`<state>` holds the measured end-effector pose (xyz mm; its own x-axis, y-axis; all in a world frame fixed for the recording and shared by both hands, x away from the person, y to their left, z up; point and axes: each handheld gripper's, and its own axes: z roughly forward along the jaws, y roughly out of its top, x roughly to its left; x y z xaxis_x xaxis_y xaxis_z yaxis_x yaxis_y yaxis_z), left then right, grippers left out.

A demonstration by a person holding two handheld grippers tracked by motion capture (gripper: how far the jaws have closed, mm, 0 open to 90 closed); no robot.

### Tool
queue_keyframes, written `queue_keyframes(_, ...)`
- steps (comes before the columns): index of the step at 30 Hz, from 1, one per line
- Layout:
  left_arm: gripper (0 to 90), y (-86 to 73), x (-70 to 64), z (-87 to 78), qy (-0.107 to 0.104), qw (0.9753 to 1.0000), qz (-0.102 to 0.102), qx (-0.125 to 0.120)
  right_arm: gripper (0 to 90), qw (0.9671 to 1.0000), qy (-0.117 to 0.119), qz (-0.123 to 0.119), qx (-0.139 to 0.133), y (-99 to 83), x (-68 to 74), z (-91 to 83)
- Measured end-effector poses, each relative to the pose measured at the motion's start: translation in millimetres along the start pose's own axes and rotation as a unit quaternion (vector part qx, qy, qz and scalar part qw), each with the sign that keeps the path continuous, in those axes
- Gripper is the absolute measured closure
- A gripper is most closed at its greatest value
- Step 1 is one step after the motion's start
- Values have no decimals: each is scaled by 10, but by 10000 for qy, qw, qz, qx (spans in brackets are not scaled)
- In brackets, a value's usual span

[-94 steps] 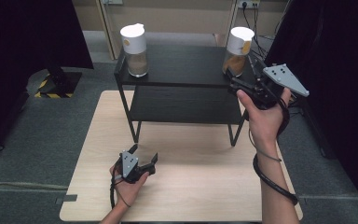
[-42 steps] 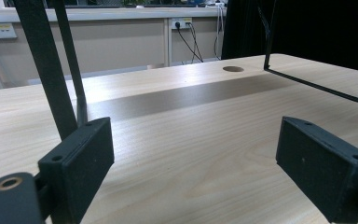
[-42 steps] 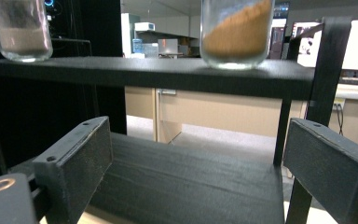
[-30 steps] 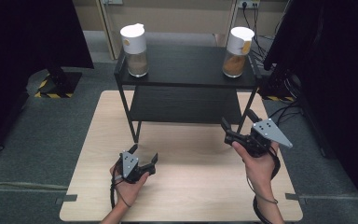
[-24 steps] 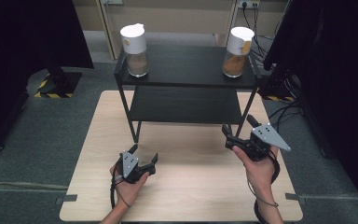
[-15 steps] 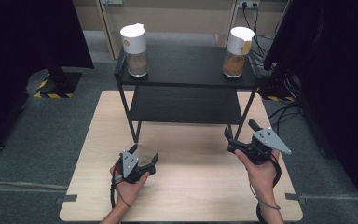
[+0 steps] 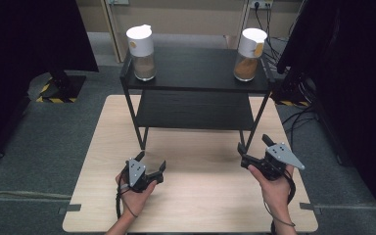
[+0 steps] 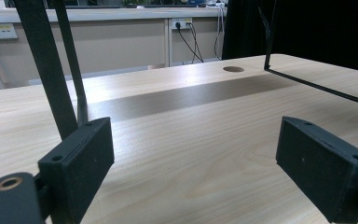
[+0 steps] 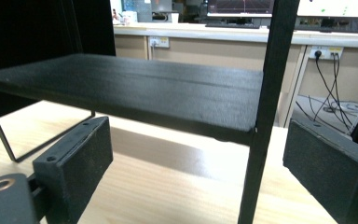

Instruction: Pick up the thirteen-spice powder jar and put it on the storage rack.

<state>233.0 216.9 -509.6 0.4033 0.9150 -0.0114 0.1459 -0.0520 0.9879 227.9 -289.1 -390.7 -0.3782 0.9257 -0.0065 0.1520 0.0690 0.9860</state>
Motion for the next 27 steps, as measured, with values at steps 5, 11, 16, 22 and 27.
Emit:
queue_keyframes(5,109,1,-1,0,2,10000,2,2,85,9999,-34,-18,129,-74,-10,-15)
queue_keyframes(11,109,0,0,1,4,10000,-5,-1,85,9998,-48,35,209,-158,-28,-32)
queue_keyframes(16,109,-1,-1,0,3,10000,-2,-4,86,9996,-50,60,276,-219,-35,-48)
queue_keyframes(22,109,0,-2,0,6,10000,2,-1,85,9995,-44,77,309,-273,-41,-66)
queue_keyframes(27,109,-1,-1,0,5,10000,-1,-2,85,9995,-15,86,313,-309,-47,-80)
